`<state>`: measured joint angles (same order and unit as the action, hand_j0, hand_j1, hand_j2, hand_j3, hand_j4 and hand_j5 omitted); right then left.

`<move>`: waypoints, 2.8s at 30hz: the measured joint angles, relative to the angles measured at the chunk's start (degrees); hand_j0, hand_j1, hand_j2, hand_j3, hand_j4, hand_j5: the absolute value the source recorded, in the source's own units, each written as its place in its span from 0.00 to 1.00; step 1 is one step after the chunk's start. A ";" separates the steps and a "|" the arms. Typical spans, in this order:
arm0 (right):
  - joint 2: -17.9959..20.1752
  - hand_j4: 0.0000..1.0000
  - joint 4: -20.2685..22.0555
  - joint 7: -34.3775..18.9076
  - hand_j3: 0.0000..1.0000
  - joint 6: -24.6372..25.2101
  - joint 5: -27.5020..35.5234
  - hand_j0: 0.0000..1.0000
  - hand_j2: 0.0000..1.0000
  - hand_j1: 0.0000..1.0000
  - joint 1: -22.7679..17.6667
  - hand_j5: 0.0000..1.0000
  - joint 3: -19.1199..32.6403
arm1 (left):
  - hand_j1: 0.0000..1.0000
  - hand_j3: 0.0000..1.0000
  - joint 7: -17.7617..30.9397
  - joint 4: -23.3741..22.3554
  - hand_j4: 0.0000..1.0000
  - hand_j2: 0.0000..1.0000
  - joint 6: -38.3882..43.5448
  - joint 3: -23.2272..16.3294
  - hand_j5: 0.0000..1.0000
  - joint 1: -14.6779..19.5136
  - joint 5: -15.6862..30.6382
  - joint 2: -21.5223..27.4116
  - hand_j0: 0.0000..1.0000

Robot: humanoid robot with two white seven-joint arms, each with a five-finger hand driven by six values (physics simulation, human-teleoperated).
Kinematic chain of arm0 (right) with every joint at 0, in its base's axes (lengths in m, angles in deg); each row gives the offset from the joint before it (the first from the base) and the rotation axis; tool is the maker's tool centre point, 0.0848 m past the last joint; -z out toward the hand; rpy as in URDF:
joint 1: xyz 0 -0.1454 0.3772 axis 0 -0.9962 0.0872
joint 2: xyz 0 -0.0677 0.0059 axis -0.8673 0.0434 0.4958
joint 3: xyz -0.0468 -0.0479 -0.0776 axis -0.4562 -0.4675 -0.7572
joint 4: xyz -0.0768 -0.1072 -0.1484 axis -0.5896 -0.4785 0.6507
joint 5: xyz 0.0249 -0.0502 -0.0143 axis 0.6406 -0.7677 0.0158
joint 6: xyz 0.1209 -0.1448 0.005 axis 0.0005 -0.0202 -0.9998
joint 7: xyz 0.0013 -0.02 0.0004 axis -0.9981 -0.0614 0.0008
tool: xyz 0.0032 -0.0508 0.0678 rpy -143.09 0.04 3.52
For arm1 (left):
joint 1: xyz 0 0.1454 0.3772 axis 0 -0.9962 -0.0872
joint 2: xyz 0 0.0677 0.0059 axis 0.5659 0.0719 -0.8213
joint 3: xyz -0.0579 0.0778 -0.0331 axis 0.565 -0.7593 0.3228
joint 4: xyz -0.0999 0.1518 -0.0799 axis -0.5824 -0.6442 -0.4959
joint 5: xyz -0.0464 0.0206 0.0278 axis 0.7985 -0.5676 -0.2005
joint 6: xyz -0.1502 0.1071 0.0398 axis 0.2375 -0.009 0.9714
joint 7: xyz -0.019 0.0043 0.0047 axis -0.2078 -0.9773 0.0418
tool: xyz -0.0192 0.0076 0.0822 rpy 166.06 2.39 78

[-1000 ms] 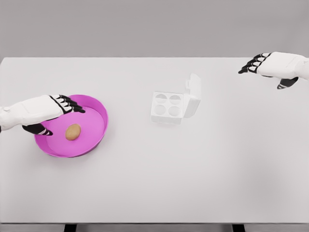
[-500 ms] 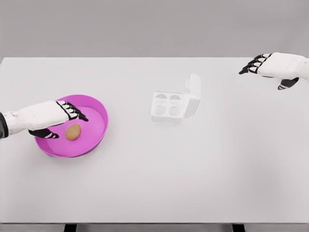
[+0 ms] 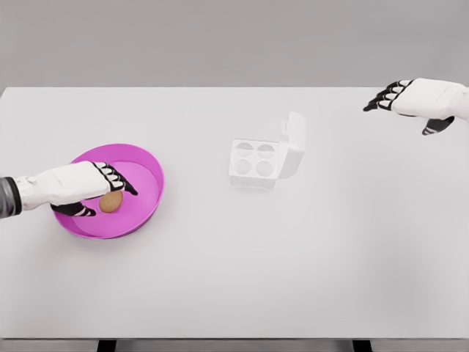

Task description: Pack egg into the box and close the box lid

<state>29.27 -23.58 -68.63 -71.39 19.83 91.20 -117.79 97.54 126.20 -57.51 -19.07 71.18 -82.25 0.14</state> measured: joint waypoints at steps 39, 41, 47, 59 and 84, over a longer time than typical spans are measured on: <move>-0.16 1.00 0.10 -0.02 1.00 0.00 0.00 1.00 1.00 1.00 0.09 1.00 0.00 | 0.71 0.71 -0.02 -2.03 0.71 0.71 0.24 -0.49 0.71 0.00 -0.66 -2.18 0.71; -0.13 1.00 0.14 -0.02 1.00 0.00 0.00 1.00 1.00 1.00 0.09 1.00 0.00 | 0.69 0.69 -0.05 -2.04 0.69 0.69 0.23 -0.48 0.69 0.00 -0.80 -2.17 0.69; 0.00 1.00 0.17 -0.02 1.00 0.00 0.00 1.00 1.00 1.00 0.09 1.00 0.02 | 0.65 0.65 -0.15 -2.02 0.65 0.65 0.18 -0.46 0.65 0.00 -1.14 -2.08 0.65; -0.03 1.00 0.07 -0.02 1.00 0.00 0.00 1.00 1.00 1.00 0.09 1.00 0.36 | 0.63 0.63 -0.01 -1.74 0.63 0.63 0.01 -0.25 0.63 0.26 -1.18 -2.03 0.63; -0.11 1.00 -0.09 -0.02 1.00 0.00 -0.01 1.00 1.00 1.00 0.00 1.00 0.86 | 0.52 0.52 0.00 -0.99 0.52 0.52 0.00 0.22 0.52 0.79 -0.69 -2.26 0.52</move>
<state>29.16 -23.67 -68.66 -71.39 19.82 91.20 -116.94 97.54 125.21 -57.51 -18.85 71.97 -82.94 -2.13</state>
